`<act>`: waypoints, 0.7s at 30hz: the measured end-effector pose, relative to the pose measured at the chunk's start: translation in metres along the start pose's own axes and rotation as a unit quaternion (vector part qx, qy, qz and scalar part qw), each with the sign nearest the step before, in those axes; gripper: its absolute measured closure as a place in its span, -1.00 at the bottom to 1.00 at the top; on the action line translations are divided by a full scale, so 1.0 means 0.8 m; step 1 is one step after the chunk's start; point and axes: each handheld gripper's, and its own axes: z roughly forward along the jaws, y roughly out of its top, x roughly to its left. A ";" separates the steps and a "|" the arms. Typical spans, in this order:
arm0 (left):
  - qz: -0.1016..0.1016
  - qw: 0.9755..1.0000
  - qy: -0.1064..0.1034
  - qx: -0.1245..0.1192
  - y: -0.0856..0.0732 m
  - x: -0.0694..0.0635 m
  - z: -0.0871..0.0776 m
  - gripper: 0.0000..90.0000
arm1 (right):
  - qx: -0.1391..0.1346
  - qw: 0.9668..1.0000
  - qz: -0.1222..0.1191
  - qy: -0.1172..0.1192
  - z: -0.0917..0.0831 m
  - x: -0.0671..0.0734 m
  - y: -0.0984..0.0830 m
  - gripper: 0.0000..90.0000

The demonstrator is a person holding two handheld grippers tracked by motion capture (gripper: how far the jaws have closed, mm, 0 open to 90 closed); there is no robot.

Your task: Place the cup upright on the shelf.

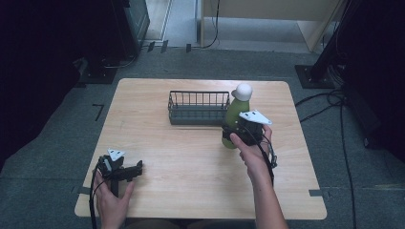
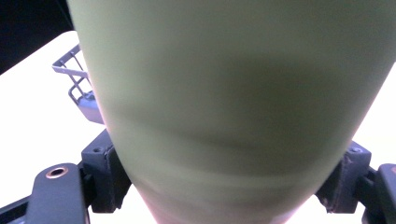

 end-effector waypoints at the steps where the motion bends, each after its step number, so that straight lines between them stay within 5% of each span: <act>1: 0.000 1.000 0.000 0.000 0.000 0.000 0.000 -1.00 | -0.001 1.000 -0.002 0.000 0.001 0.001 0.001 -0.55; 21: 0.000 1.000 0.000 0.000 0.000 0.000 0.000 -1.00 | -0.003 1.000 -0.006 0.008 0.035 0.036 0.049 -0.55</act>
